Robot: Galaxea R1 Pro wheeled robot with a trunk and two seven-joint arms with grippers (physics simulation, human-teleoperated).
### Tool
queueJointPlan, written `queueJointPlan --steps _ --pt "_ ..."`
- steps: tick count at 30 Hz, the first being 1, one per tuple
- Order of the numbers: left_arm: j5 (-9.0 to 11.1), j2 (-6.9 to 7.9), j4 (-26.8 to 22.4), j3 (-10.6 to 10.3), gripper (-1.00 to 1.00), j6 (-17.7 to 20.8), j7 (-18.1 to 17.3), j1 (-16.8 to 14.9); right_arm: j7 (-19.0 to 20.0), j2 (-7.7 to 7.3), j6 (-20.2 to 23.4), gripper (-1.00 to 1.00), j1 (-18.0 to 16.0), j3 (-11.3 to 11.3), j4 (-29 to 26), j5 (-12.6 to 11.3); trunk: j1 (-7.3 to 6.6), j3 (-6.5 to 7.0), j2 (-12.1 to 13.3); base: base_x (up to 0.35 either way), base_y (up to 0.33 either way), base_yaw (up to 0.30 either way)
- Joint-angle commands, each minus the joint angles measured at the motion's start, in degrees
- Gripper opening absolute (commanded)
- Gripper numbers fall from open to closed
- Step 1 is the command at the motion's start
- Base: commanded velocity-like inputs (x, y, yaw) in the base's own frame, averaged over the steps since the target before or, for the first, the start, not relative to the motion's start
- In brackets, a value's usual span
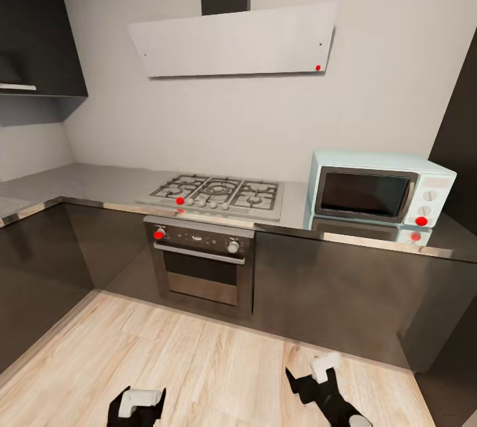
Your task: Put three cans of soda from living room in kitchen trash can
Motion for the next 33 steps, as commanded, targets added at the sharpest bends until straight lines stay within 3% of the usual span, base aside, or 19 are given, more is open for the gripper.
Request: queueJointPlan --steps 1,4,10,12,15,19,21,24,28,33 --pt "0.03 0.00 -2.20 0.01 1.00 -0.15 -0.06 0.00 3.24 -0.40 -0.02 1.00 0.13 -0.22 -2.63 -0.07 0.00 0.00 0.00 0.000 0.000 0.000" --pt "0.05 0.03 -3.62 -0.06 1.00 -0.49 -0.14 0.16 4.72 -0.63 -0.44 1.00 0.37 -0.62 -4.82 -0.12 0.00 0.00 0.00 0.000 0.000 0.000" --pt "0.09 0.13 -9.88 -0.07 1.00 -4.62 -0.14 0.69 6.12 -0.82 -5.34 1.00 2.12 -3.73 -9.74 -0.16 0.00 0.00 0.00 0.000 0.000 0.000" --pt "0.94 0.21 -13.39 0.02 1.00 -6.54 -0.11 2.35 6.70 -0.82 -6.91 1.00 6.23 -6.61 -14.69 -0.19 0.00 0.00 0.00 0.000 0.000 0.000" --pt "3.39 0.29 -15.08 0.06 1.00 -7.53 -0.13 4.23 6.65 -0.83 -7.58 1.00 11.01 -8.94 -19.03 -0.20 0.00 0.00 0.00 0.000 0.000 0.000" --pt "5.60 0.93 -15.45 0.13 1.00 -7.97 -0.17 5.26 7.00 -0.96 -7.95 1.00 14.06 -13.44 -20.84 -0.47 0.00 0.00 0.00 0.000 0.000 0.000" --pt "6.58 2.45 -15.06 0.15 1.00 -8.01 -0.08 5.48 7.31 -0.97 -8.04 1.00 14.77 -16.59 -21.19 -0.62 0.00 0.00 0.00 0.000 0.000 0.000" --pt "7.68 3.47 -14.35 0.16 1.00 -8.03 -0.04 5.48 7.43 -0.97 -8.08 1.00 15.02 -17.90 -21.31 -0.58 0.00 0.00 0.00 0.000 0.000 0.000" --pt "11.84 4.99 -11.55 0.13 1.00 -8.12 -0.04 5.36 7.55 -0.91 -8.05 1.00 15.24 -20.02 -18.43 -0.53 0.00 0.00 0.00 0.000 0.000 0.000" --pt "12.85 5.25 -9.51 0.07 1.00 -8.13 -0.05 5.34 7.31 -0.80 -8.05 1.00 15.08 -20.50 -16.46 -0.56 0.00 0.00 0.00 0.000 0.000 0.000"
